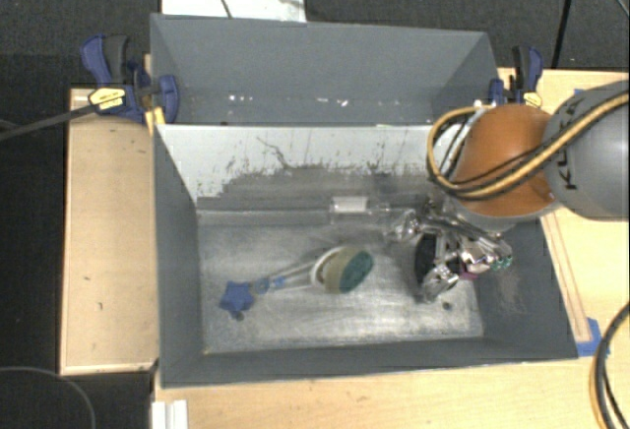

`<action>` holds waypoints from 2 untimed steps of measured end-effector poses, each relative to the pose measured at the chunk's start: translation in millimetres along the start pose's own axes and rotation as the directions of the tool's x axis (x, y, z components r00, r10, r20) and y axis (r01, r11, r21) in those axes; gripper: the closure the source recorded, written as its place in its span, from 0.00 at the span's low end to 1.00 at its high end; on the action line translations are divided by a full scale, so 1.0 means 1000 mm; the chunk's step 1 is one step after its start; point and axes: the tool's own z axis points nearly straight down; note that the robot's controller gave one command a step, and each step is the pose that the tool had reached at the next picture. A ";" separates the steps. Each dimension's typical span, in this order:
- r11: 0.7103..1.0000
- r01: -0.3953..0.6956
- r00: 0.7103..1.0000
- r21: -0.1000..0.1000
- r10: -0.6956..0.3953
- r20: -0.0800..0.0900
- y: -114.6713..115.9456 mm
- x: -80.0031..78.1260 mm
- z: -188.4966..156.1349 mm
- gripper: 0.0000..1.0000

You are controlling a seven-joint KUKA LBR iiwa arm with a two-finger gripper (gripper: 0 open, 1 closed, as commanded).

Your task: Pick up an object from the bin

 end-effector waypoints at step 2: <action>0.983 0.186 0.983 -0.002 -0.186 0.002 0.149 -0.041 -0.016 0.00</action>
Offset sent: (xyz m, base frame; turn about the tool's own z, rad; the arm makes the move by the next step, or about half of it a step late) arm -0.0510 0.0553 -0.0017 -0.0740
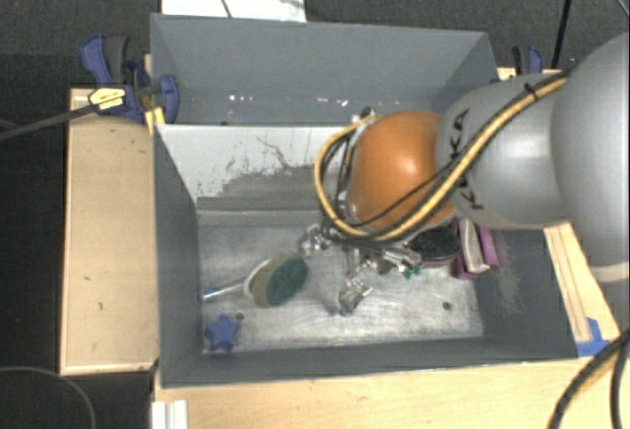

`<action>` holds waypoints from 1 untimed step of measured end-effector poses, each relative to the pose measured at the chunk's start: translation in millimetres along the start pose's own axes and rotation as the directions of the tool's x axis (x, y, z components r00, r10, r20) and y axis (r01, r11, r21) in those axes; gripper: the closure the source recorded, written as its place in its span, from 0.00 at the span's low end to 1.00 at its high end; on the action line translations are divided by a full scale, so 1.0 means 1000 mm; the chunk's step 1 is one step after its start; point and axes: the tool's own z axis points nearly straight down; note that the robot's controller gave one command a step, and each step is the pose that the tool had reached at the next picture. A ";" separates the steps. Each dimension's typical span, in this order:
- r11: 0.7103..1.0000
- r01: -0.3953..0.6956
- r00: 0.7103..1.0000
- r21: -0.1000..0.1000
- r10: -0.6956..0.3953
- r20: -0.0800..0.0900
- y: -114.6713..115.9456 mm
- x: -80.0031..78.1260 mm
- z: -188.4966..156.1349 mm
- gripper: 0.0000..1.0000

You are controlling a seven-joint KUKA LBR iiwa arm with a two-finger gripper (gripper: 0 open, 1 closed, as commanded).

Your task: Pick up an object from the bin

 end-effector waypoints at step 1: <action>0.993 0.114 0.993 -0.001 -0.114 -0.002 0.048 -0.052 0.014 0.00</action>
Offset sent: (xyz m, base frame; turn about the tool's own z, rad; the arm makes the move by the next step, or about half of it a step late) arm 0.0165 0.0651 -0.0143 -0.1049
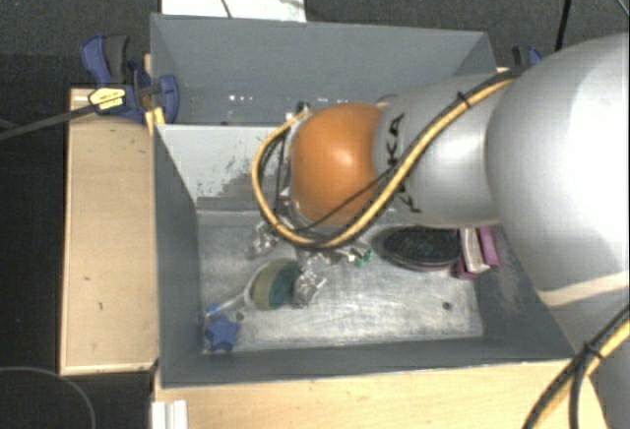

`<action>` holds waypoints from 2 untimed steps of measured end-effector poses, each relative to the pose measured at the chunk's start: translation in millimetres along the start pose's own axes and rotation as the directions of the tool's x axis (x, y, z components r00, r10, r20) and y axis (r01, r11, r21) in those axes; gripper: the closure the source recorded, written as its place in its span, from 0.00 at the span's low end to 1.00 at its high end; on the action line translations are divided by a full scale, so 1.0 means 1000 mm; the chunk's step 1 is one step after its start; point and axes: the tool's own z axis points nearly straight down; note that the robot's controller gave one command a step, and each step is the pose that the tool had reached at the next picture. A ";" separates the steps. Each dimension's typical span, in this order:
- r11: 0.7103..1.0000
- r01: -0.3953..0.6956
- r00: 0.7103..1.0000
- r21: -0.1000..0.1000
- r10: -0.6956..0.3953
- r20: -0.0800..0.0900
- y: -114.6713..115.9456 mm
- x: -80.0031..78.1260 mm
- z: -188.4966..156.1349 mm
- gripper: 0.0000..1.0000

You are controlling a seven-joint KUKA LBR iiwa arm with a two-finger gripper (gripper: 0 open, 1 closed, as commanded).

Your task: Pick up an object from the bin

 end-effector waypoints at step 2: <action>0.981 0.192 0.981 0.006 -0.192 0.003 -0.012 -0.013 -0.146 1.00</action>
Offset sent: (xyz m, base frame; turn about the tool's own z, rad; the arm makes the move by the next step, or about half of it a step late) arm 0.0000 0.0000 0.0000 0.0000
